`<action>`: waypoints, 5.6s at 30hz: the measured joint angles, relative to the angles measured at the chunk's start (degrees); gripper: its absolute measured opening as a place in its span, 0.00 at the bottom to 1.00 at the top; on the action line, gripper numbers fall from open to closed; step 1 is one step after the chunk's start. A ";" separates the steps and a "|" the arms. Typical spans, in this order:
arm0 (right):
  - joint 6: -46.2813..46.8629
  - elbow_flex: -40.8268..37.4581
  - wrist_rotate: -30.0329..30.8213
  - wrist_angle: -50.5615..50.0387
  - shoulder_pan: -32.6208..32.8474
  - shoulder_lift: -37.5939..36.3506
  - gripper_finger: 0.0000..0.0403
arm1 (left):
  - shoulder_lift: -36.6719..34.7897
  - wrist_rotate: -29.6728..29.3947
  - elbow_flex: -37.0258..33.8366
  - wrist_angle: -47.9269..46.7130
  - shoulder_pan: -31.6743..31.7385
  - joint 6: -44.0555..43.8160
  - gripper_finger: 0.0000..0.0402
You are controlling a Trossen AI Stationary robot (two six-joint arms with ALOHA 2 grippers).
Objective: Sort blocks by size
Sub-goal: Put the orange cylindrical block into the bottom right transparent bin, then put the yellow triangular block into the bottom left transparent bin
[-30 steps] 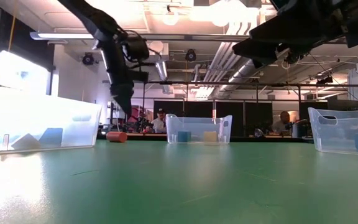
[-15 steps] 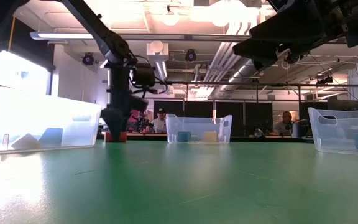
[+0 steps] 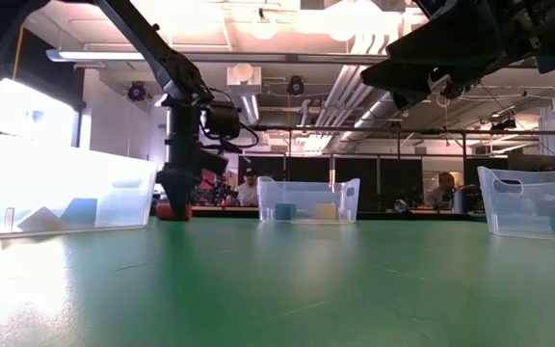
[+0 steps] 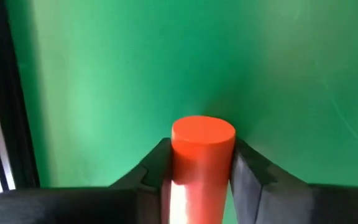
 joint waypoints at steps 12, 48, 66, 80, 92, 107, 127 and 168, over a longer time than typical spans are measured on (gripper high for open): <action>-1.30 0.00 8.94 0.03 0.93 0.00 0.47 | -8.61 3.73 -0.20 4.68 -0.35 -6.73 0.21; -5.38 -0.05 27.34 24.16 4.98 11.81 0.47 | -10.03 4.98 -14.01 85.07 -47.58 -20.12 0.22; -10.43 -0.04 27.45 28.98 7.48 11.74 0.35 | -10.08 5.40 -13.97 80.76 -48.04 -22.97 0.26; 8.32 0.02 35.58 -14.82 7.56 -4.29 0.29 | -10.08 2.05 -13.97 71.23 -45.80 -33.19 0.57; 61.11 0.07 22.29 -75.27 14.19 -23.91 0.29 | -10.08 0.31 -13.97 69.36 -45.86 -35.20 0.57; 70.30 6.54 24.55 -89.40 22.24 -28.27 0.29 | -10.08 0.47 -13.97 69.02 -45.86 -35.27 0.57; 74.76 6.59 -0.98 -93.13 21.38 -22.66 0.45 | -10.08 0.48 -13.97 68.30 -45.99 -35.27 0.57; 69.43 15.45 -13.80 -55.40 32.26 4.02 0.48 | -10.08 0.50 -13.99 62.03 -47.80 -33.15 0.57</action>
